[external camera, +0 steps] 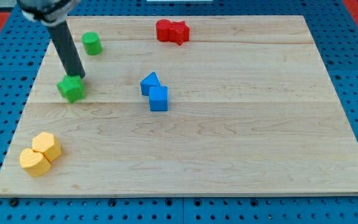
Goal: Move the green circle to the top of the green star
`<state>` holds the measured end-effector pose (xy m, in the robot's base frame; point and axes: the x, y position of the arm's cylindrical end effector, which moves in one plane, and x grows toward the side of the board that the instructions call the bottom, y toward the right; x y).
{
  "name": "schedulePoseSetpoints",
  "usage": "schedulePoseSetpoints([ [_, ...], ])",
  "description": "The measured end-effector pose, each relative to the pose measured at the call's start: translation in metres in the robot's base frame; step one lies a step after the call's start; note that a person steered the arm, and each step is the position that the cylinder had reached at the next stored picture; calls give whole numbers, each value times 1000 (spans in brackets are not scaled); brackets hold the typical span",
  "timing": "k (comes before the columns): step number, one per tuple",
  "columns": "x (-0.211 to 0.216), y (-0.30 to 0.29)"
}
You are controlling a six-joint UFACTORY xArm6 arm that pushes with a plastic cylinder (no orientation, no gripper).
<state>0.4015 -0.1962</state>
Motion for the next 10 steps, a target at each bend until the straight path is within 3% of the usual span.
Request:
schedulePoseSetpoints([
  [1, 49, 11],
  [2, 65, 10],
  [3, -1, 28],
  [4, -97, 70],
  [5, -156, 29],
  [6, -155, -11],
  [7, -91, 9],
  [8, -60, 10],
  [9, -94, 59],
  [10, -58, 57],
])
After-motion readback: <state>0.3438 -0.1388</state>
